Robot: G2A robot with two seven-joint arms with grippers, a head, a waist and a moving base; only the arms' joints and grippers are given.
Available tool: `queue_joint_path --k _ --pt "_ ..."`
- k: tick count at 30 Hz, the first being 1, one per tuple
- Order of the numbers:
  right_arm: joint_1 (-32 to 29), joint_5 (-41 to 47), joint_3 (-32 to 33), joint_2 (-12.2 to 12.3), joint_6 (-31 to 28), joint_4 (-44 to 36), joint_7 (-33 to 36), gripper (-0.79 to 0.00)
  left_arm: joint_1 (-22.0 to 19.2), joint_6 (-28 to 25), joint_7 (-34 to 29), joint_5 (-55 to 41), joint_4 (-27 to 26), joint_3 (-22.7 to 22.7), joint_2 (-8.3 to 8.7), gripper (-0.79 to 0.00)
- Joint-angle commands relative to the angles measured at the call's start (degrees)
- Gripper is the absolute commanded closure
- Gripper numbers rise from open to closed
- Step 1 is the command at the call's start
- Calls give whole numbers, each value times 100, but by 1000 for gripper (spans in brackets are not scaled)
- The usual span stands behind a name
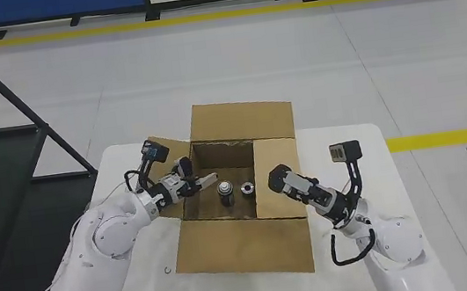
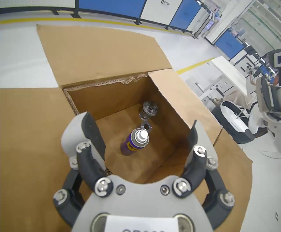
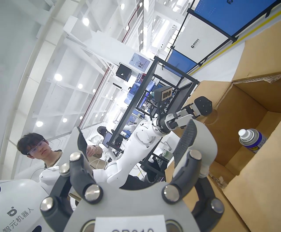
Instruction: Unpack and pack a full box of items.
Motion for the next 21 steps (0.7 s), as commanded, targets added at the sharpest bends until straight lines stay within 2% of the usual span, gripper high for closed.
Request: queue_joint_path --k 1,5,11,21 --pt "13 -3 -17 15 6 2 -17 -785 -100 16 -167 -105 88 75 -18 -785" --pt "40 5 -49 47 -7 36 -41 -785 -222 50 -412 -120 152 253 -53 -785" --pt "69 39 -79 94 -30 94 -79 -785 -308 27 -458 -140 168 448 -103 -785" --pt "77 67 -108 175 -63 97 -110 -785 -490 -71 -887 -984 317 784 -225 -785"
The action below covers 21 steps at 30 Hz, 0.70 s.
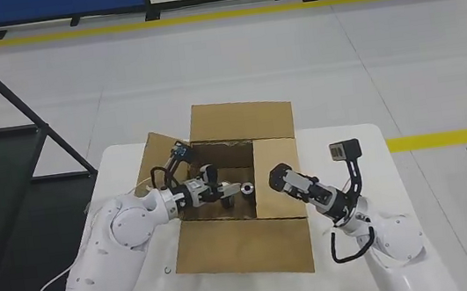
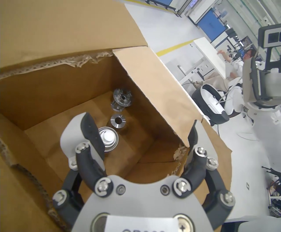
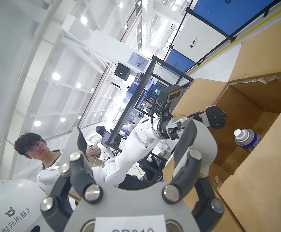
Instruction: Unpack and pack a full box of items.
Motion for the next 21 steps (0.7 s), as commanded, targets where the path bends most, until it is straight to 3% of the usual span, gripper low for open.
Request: queue_joint_path --k 1,13,21 --pt "-9 10 2 16 -5 -7 -1 -785 -72 119 -113 -15 50 74 -20 -785" --pt "-21 -531 -145 112 323 -39 -123 -785 6 283 -4 3 24 51 -18 -785" --pt "-27 -654 -232 157 454 -139 -284 -785 -126 765 -642 -1235 139 194 -129 -785"
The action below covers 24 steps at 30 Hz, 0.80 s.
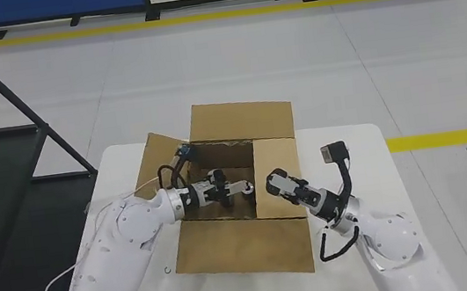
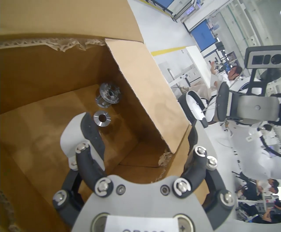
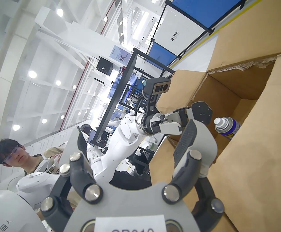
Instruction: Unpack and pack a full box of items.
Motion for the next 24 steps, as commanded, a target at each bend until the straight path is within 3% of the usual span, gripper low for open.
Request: queue_joint_path --k 1,9,24 --pt "-52 36 28 20 -67 -38 27 -785 -99 101 -194 -304 120 86 -44 -785" --pt "-324 168 179 111 -327 -200 166 -785 -543 279 -612 -1127 792 529 -289 -785" --pt "-620 493 322 261 -715 -406 408 -785 -1113 -308 -826 -2225 2116 1161 -821 -785"
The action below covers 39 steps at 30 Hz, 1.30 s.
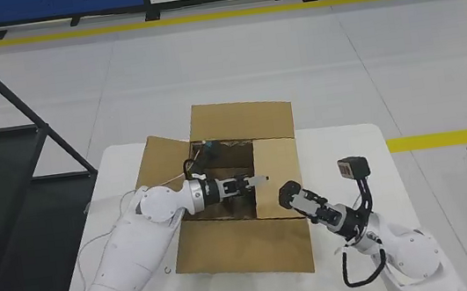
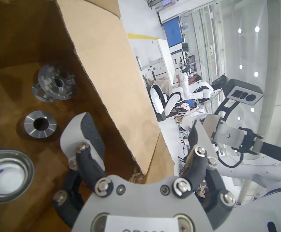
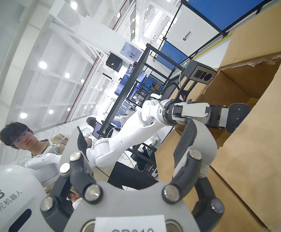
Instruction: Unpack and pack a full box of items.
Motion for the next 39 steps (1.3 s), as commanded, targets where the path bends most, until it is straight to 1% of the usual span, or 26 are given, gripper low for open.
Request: queue_joint_path --k 1,10,14,20,28,34,39 --pt "-10 26 2 16 -11 -9 5 -785 -54 -74 -13 -22 133 74 -60 -785" --pt "-58 7 -48 79 -56 -15 -58 -785 -237 -303 -200 -335 563 197 -268 -785" --pt "-69 3 -77 104 -71 -27 -87 -785 -285 -423 -298 -394 646 186 -309 -785" --pt "-55 29 -141 142 -120 -1 -63 -785 -316 -561 -404 -408 670 124 -325 -785" --pt "-67 -80 -207 206 -122 -78 71 -785 -283 -683 -421 -370 407 -26 -291 -785" --pt "-189 -218 -187 268 -113 -210 184 -785 -256 -637 -425 -266 16 -108 -265 -785" --pt "-314 -363 -213 315 -106 -360 247 -785 -237 -485 -340 -153 -377 -114 -273 -785"
